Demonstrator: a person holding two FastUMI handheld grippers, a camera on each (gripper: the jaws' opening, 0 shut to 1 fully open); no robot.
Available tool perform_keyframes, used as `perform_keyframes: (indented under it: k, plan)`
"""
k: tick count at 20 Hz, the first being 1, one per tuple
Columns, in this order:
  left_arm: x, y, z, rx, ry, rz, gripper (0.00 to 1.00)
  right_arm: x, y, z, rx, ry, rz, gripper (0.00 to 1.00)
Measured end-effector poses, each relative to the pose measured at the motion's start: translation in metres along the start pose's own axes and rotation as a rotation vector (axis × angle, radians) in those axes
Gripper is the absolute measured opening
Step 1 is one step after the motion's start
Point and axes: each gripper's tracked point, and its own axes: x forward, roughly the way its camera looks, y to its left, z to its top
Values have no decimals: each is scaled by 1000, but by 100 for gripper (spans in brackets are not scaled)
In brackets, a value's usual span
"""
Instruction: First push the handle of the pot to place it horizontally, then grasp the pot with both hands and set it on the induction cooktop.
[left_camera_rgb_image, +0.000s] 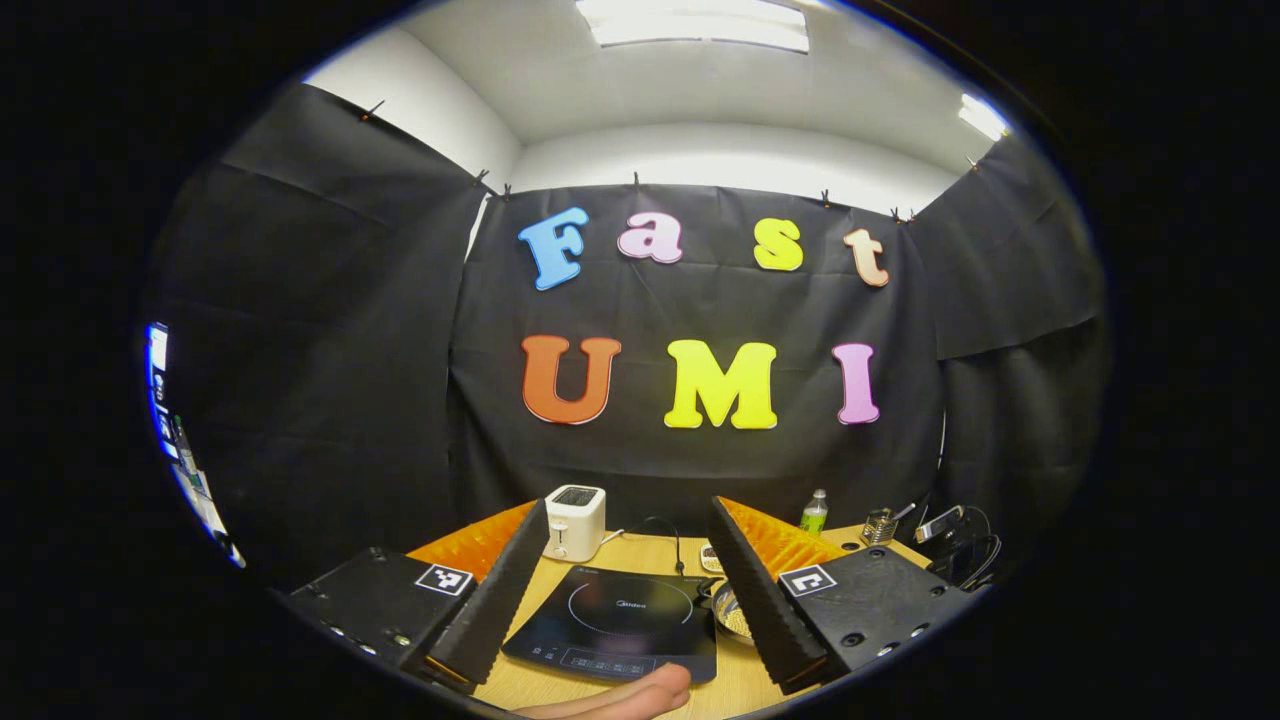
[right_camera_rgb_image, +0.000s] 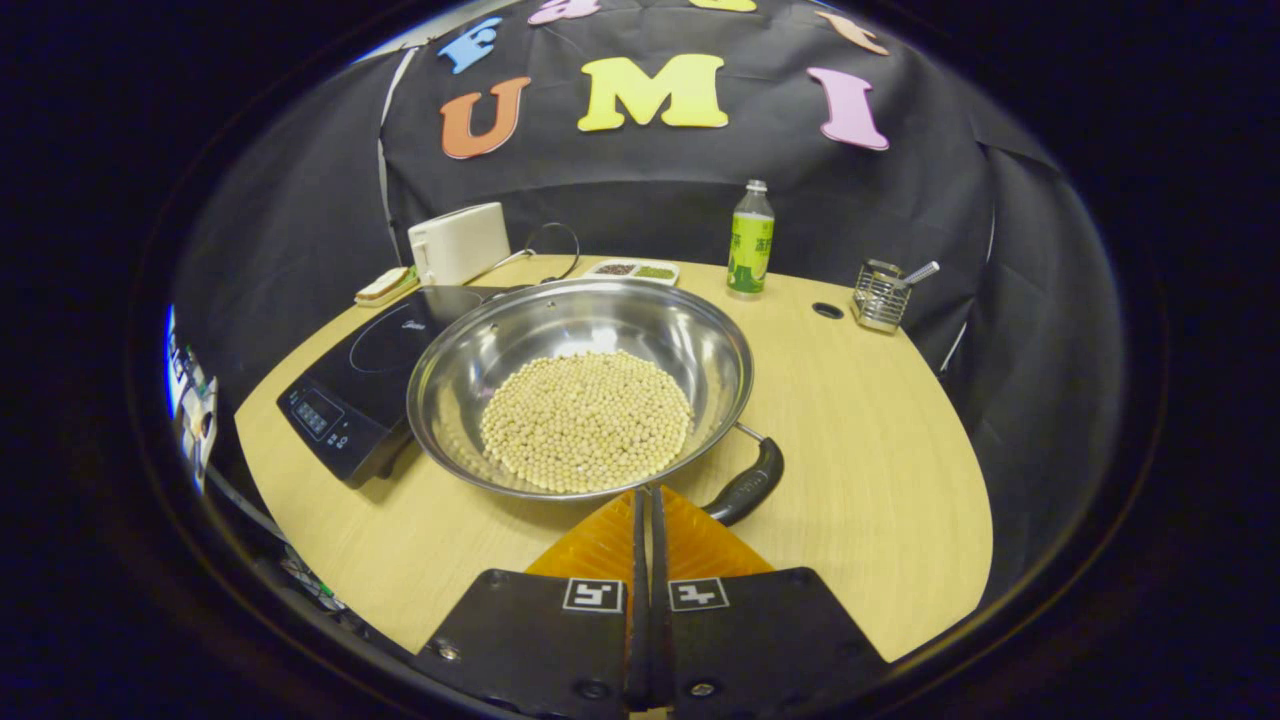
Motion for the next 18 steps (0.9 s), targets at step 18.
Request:
perform_keyframes:
  k: [18]
  plan:
    - [66,-14,-30,49,69,60,95,28,-59,25,18,9,-33,4]
